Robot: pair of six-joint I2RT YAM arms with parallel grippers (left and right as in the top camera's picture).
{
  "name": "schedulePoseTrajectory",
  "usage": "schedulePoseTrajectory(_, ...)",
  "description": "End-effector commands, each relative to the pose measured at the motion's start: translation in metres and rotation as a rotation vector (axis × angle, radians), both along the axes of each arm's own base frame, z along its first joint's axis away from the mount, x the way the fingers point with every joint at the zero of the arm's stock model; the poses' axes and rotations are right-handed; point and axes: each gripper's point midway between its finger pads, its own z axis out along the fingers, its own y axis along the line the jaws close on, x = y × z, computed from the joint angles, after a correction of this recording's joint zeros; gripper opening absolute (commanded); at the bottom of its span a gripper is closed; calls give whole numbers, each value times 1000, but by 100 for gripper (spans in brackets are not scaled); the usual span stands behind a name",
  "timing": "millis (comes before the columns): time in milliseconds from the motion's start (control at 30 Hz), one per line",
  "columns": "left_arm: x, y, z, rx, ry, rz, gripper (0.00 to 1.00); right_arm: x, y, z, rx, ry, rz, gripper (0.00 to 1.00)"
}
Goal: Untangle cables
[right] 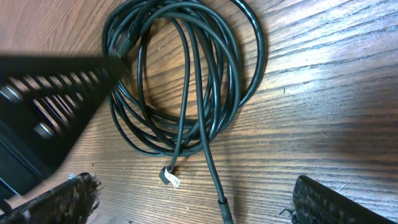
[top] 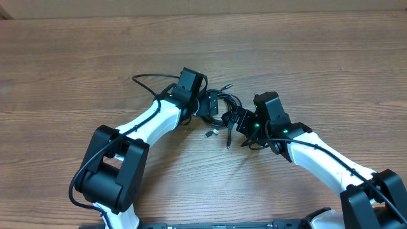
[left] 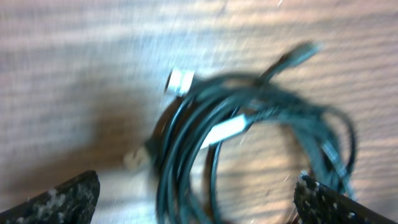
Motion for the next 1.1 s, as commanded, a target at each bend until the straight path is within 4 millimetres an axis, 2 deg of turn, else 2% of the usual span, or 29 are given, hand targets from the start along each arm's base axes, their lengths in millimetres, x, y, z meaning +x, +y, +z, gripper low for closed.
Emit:
schedulePoseTrajectory(0,16,5,2,9,-58,7,93,1,0,0,-10,-10,-2,100)
schedulePoseTrajectory(133,17,6,1,7,-61,10,79,1,0,0,-10,-11,-2,100)
schedulePoseTrajectory(333,13,6,-12,28,-31,-3,78,1,0,0,-10,-11,-2,100)
schedulePoseTrajectory(467,13,5,-29,41,-15,-16,73,1,0,0,-10,-11,-2,98)
schedulePoseTrajectory(500,11,4,-35,36,0,-23,56,1,0,0,-10,-11,-2,97)
schedulePoseTrajectory(567,9,2,-38,31,12,-29,36,1,0,0,-10,-10,-2,94)
schedulePoseTrajectory(667,4,-1,-38,15,33,-47,13,0,0,-1,-10,-4,0,87)
schedulePoseTrajectory(700,1,0,-38,16,44,-48,9,-2,1,-1,-3,4,8,84)
schedulePoseTrajectory(767,-4,5,-38,27,69,-42,6,-8,7,0,28,26,35,84)
schedulePoseTrajectory(867,-18,12,-35,35,131,-37,4,-18,14,1,67,61,82,71)
schedulePoseTrajectory(967,-37,14,-35,32,208,-47,5,-24,11,-4,54,95,81,59)
schedulePoseTrajectory(1067,-60,10,-36,1,306,-78,7,-24,12,-4,55,94,82,54)
